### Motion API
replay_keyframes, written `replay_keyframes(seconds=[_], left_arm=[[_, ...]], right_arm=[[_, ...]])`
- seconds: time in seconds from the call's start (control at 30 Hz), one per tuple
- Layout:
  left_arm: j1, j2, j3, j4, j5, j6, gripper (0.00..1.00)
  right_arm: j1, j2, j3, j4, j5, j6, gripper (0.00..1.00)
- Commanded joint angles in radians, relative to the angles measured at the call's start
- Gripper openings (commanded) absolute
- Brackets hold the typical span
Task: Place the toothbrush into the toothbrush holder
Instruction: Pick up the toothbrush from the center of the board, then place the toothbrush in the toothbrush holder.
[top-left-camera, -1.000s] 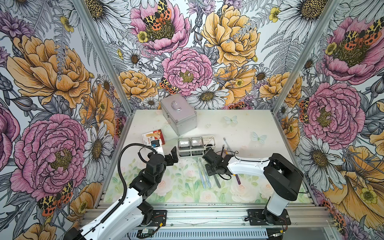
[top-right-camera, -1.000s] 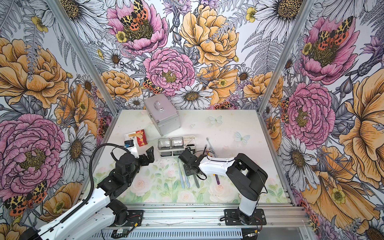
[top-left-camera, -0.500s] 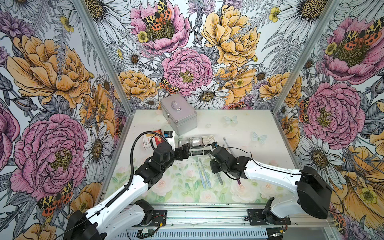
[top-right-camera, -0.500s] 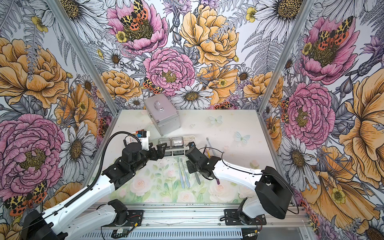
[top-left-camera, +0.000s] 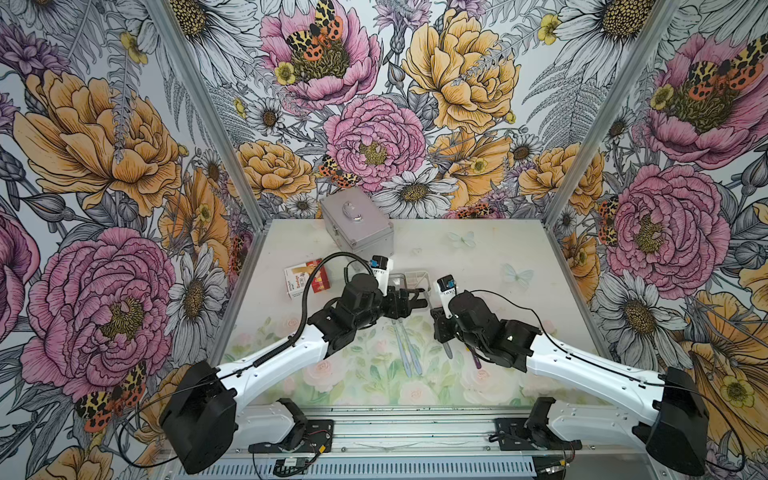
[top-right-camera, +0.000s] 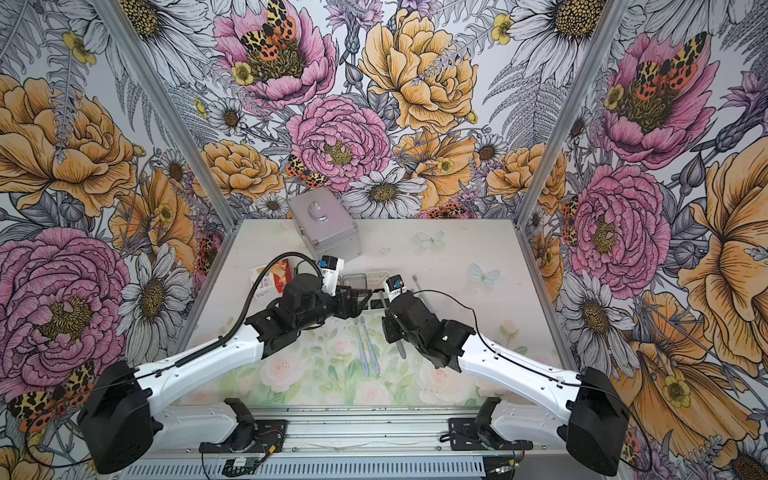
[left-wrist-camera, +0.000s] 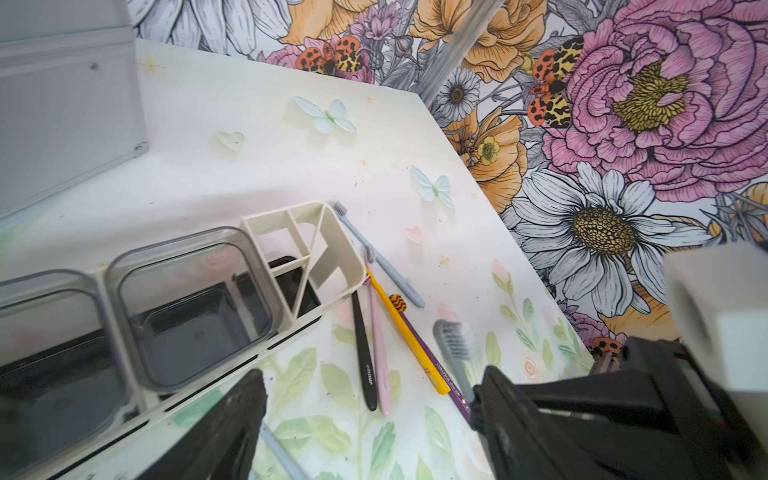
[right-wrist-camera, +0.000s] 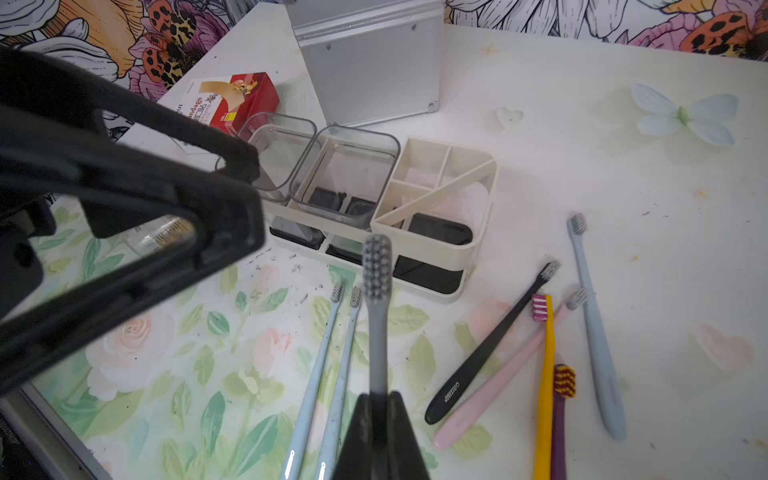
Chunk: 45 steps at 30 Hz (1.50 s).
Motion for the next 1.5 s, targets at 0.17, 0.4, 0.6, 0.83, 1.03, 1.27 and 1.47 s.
replay_keyframes(seconds=[0.17, 0.4, 0.6, 0.83, 1.03, 1.27, 1.47], left_arm=[[-0.059, 0.089, 0.09, 0.096, 0.086, -0.022, 0.82], [-0.078, 0.127, 0.096, 0.139, 0.106, -0.062, 0.75], [-0.091, 0.162, 0.119, 0.169, 0.121, -0.081, 0.74], [-0.102, 0.214, 0.141, 0.241, 0.167, -0.135, 0.61], [-0.113, 0.252, 0.139, 0.297, 0.211, -0.164, 0.52], [-0.119, 0.272, 0.151, 0.319, 0.226, -0.161, 0.34], [-0.122, 0.289, 0.154, 0.345, 0.258, -0.159, 0.03]], right_arm=[[0.008, -0.055, -0.028, 0.021, 0.05, -0.005, 0.0], [0.005, -0.133, -0.055, 0.023, 0.095, -0.007, 0.0], [0.005, -0.174, -0.073, 0.022, 0.101, -0.019, 0.0], [0.005, -0.195, -0.087, 0.025, 0.127, -0.018, 0.0], [0.006, -0.198, -0.096, 0.028, 0.143, -0.009, 0.0], [0.006, -0.203, -0.102, 0.034, 0.157, -0.01, 0.0], [0.005, -0.208, -0.106, 0.034, 0.175, -0.007, 0.0]])
